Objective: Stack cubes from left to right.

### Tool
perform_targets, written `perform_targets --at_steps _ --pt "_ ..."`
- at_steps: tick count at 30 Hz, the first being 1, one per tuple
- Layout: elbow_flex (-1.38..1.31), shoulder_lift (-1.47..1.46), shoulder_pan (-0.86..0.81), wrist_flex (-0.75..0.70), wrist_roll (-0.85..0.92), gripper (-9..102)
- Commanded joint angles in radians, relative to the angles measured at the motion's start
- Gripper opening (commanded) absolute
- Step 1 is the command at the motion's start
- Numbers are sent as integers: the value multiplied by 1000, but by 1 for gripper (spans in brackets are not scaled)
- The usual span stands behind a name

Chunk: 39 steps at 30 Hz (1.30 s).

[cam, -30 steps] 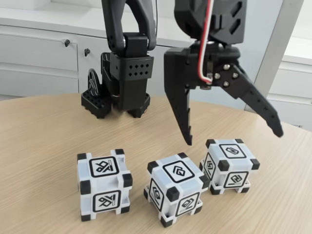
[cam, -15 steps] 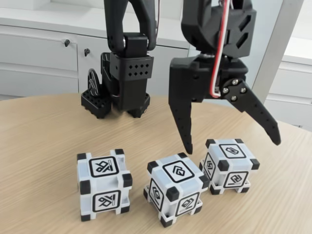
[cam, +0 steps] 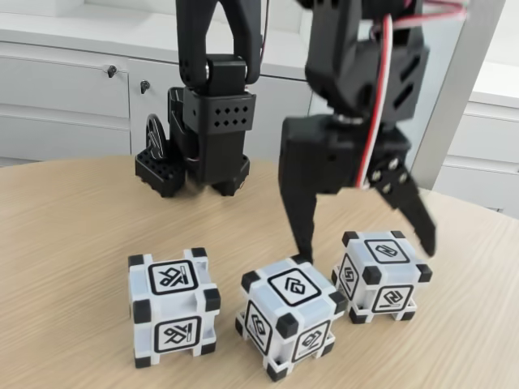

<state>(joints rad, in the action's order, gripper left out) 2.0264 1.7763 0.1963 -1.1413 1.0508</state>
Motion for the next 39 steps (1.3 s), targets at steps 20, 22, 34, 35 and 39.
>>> perform_targets --at_steps 20,22,34,35,39 --pt "-21 -5 77 143 -55 33" --pt "-21 -5 78 143 -54 33" --pt "-20 -6 78 143 -83 19" --pt "-20 -6 78 143 -91 17" --pt "-20 -6 78 143 -121 3"
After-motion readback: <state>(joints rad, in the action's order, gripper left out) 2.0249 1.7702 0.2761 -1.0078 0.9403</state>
